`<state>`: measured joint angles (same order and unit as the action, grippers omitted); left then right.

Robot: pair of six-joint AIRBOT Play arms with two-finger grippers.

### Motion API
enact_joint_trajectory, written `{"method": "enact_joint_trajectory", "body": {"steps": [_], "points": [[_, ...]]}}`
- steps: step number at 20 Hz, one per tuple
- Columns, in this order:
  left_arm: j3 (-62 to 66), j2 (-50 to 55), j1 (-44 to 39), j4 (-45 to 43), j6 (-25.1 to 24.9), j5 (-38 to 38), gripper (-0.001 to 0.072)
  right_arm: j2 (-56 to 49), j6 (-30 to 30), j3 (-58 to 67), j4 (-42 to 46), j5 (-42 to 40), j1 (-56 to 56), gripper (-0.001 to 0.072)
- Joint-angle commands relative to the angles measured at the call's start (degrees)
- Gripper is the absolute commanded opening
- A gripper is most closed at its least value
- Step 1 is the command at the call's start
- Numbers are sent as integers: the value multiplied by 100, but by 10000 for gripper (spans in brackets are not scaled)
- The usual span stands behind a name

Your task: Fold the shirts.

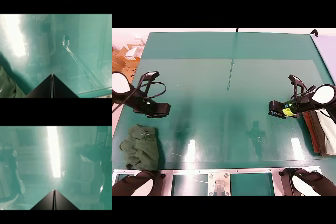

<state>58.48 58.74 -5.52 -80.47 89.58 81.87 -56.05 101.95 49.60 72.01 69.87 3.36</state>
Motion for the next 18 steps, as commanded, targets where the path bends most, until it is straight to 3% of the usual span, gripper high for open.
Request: {"method": "enact_joint_trajectory", "body": {"steps": [1, 18], "points": [[-2, -4, 2, 0, -2, -2, 24, 4, 0, -2, -2, 0, 4, 18], [-2, -2, 2, 7, -2, -225, 24, 4, 0, -2, -2, -2, 4, 18]]}}
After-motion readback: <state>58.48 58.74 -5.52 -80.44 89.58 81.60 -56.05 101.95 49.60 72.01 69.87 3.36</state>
